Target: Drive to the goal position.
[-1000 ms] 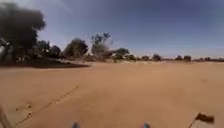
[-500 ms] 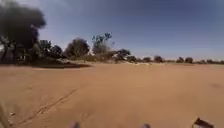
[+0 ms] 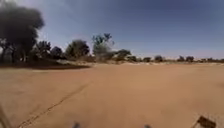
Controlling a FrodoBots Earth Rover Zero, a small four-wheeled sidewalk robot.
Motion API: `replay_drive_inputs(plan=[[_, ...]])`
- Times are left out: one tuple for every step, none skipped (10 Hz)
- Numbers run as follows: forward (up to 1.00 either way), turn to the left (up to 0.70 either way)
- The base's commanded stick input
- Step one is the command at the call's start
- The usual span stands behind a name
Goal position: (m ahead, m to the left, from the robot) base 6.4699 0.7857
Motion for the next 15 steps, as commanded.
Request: replay_drive_inputs(plan=[[0.7, 0.0], [0.7, 0.0], [0.7, 0.0], [0.7, 0.0], [0.7, 0.0], [0.7, 0.0], [0.7, 0.0], [0.7, 0.0], [0.7, 0.0], [0.7, 0.0], [0.7, 0.0], [0.7, 0.0], [0.7, 0.0], [0.7, 0.0], [0.7, 0.0]])
